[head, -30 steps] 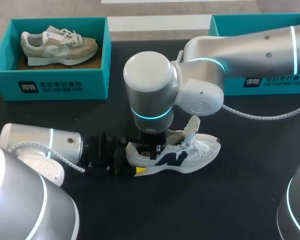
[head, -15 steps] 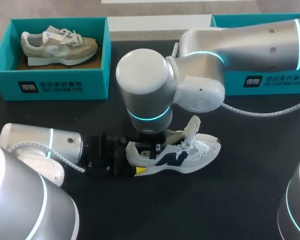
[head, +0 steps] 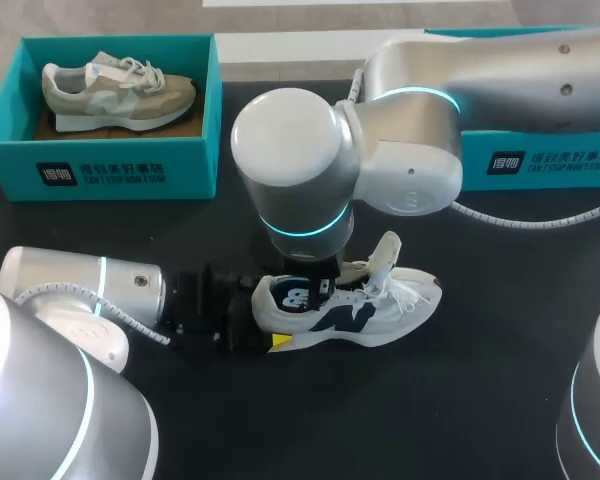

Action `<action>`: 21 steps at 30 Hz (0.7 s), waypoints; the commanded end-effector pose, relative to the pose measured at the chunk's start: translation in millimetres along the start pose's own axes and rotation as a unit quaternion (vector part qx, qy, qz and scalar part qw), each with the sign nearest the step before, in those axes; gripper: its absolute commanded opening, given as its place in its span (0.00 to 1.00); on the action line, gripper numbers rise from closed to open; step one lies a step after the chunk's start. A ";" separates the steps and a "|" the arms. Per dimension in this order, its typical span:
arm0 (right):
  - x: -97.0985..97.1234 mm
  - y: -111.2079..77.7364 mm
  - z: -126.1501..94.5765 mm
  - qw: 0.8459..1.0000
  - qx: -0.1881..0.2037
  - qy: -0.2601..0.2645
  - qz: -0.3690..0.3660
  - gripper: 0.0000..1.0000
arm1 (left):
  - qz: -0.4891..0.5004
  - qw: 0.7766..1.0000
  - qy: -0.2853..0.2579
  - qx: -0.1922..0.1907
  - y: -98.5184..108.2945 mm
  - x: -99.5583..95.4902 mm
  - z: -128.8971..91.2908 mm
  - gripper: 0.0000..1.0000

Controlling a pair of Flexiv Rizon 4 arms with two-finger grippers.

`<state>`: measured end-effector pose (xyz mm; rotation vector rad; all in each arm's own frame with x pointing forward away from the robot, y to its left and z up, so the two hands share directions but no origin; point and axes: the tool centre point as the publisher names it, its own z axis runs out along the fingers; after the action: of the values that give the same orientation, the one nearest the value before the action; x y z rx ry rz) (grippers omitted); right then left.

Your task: Take the shoe out of the shoebox, open the shoe tongue, remove and reinsert the insole, then place the shoe into the shoebox

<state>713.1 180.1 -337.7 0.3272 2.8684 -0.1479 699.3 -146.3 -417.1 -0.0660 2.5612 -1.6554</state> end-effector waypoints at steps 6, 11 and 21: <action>-10.4 -4.0 -22.1 0.999 -0.036 0.006 -0.015 0.00 | 0.000 1.000 0.000 -0.001 1.0 1.4 0.2 0.00; -17.1 -1.3 -30.3 0.999 -0.034 0.008 -0.022 0.00 | 0.000 1.000 0.000 -0.001 1.0 1.4 0.2 0.00; -18.6 6.2 -26.8 0.996 -0.060 0.020 -0.058 0.00 | 0.000 1.000 0.000 -0.001 1.0 1.4 0.2 0.00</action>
<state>724.4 187.9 -299.5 0.1626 2.9128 -0.0285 699.2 -146.3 -417.1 -0.0660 2.5614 -1.6553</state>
